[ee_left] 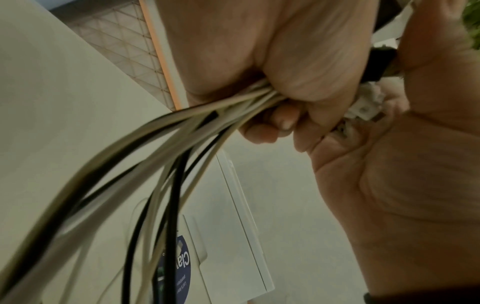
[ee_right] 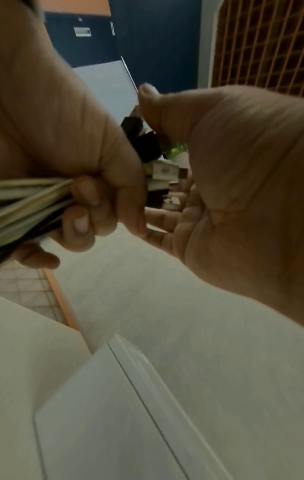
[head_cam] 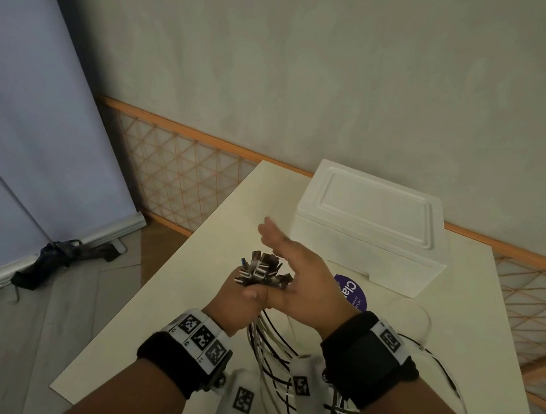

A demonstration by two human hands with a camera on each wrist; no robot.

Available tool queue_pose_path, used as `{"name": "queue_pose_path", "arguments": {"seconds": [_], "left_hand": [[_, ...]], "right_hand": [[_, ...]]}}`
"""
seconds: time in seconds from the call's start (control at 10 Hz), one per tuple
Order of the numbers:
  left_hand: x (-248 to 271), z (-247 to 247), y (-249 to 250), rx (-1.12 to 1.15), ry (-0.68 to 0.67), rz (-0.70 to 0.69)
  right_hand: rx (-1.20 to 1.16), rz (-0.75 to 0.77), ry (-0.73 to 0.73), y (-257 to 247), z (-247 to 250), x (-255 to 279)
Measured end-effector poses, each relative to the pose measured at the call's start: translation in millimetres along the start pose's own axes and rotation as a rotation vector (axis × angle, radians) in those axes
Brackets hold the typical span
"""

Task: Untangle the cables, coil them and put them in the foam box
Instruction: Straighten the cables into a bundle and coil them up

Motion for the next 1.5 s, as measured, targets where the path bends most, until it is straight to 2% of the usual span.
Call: {"name": "queue_pose_path", "arguments": {"seconds": [0.1, 0.2, 0.3, 0.4, 0.5, 0.6, 0.7, 0.8, 0.9, 1.0, 1.1, 1.2, 1.3, 1.4, 1.5], "left_hand": [[-4.4, -1.7, -5.4, -0.09, -0.007, 0.026], [-4.9, 0.4, -8.5, -0.157, 0.015, 0.018], [-3.6, 5.6, -8.8, -0.185, -0.028, 0.099], [0.8, 13.7, -1.3, -0.225, -0.072, 0.073], [-2.9, 10.1, 5.0, -0.146, -0.094, 0.003], [8.8, -7.3, 21.5, -0.713, -0.147, 0.262], [9.4, -1.1, 46.0, 0.354, 0.035, 0.074], [-2.5, 10.9, 14.8, 0.244, 0.107, 0.018], [-2.2, -2.7, 10.0, 0.231, 0.106, 0.068], [-5.0, -2.5, 10.1, 0.343, 0.139, 0.002], [-10.5, 5.2, 7.6, 0.313, 0.104, 0.01], [-8.6, 10.7, 6.3, 0.24, 0.079, 0.026], [-4.7, 20.6, 5.0, 0.315, -0.036, -0.018], [-2.4, 26.3, 10.1, 0.424, -0.092, -0.038], [-3.1, 29.8, 13.2, 0.489, -0.135, -0.108]], "right_hand": [[0.176, 0.097, 0.122, 3.1, -5.1, 4.1], [0.276, 0.13, 0.114, 3.1, -13.3, 7.3], [0.285, 0.151, 0.022, -0.5, -13.0, 6.2], [0.287, 0.169, -0.05, -5.1, -12.3, 5.4], [0.375, 0.163, -0.05, -6.8, -14.6, 3.9], [0.367, 0.165, -0.079, -7.5, -6.6, 2.3], [-0.069, -0.081, -0.058, -1.4, -0.4, 5.9], [-0.128, -0.302, -0.057, 6.1, -9.1, 7.0], [0.015, -0.278, -0.009, 12.2, -22.6, 3.3], [-0.049, -0.295, -0.004, 8.9, -32.4, 1.3], [-0.145, -0.187, -0.047, 2.9, -35.0, 2.1], [-0.11, -0.186, -0.11, 8.1, -37.8, 6.0], [0.009, -0.222, -0.109, 12.7, -41.5, 12.6], [0.17, -0.196, -0.145, 10.7, -43.9, 14.3], [0.228, -0.189, -0.177, 4.8, -45.4, 12.4]]}}
Point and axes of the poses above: each hand's wrist, its own x-axis away from the middle knuckle, its own z-axis out of the back of the hand, y = z × x, the point moved 1 cm from there along -x, towards the middle knuckle, and after that the axes turned 1 degree about z, right-handed, at the moved point
